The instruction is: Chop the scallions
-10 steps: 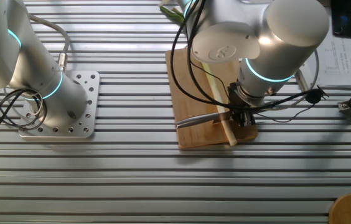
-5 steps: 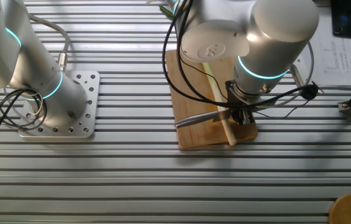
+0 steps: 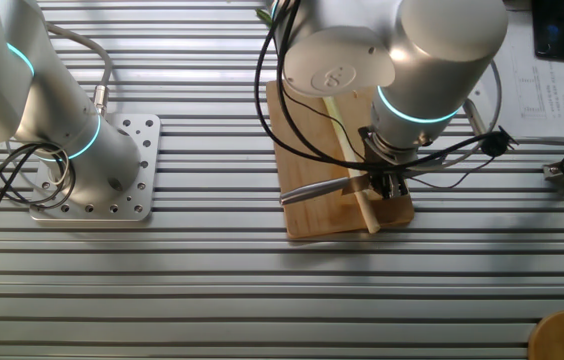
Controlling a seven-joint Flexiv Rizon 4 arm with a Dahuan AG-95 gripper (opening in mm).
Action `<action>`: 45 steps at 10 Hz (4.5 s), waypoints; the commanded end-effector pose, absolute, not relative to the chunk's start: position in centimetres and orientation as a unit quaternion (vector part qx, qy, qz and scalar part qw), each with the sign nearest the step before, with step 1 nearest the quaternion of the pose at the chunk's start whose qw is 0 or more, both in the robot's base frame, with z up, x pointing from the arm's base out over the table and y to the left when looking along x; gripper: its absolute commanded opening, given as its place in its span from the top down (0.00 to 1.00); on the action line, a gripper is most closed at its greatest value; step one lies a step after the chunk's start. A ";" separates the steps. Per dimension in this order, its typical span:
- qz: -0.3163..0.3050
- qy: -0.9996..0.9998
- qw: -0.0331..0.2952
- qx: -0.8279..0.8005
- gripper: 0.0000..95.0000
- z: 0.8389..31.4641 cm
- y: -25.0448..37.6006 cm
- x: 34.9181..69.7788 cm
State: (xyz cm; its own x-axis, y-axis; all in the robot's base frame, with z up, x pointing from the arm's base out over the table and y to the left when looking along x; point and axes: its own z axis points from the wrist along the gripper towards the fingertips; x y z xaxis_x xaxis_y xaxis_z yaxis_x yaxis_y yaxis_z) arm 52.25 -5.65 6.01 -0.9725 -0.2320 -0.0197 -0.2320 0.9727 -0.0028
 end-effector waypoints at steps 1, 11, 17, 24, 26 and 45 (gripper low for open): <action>0.000 0.993 0.009 -0.117 1.00 6.1 -5.6 52.3; 0.002 0.994 0.004 -0.113 1.00 5.0 -5.8 52.2; 0.006 0.993 0.007 -0.117 1.00 3.6 -5.6 52.3; 0.005 0.993 0.007 -0.117 1.00 4.3 -5.3 53.2; 0.005 0.993 0.016 -0.118 1.00 4.1 -5.2 54.0; 0.007 0.993 -0.009 -0.119 1.00 4.0 -4.7 54.2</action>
State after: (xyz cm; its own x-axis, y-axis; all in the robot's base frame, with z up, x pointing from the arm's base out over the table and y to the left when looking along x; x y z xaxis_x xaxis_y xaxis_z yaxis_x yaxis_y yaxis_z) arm 54.07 -4.74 4.04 -0.9722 -0.2342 -0.0008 -0.2342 0.9722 0.0040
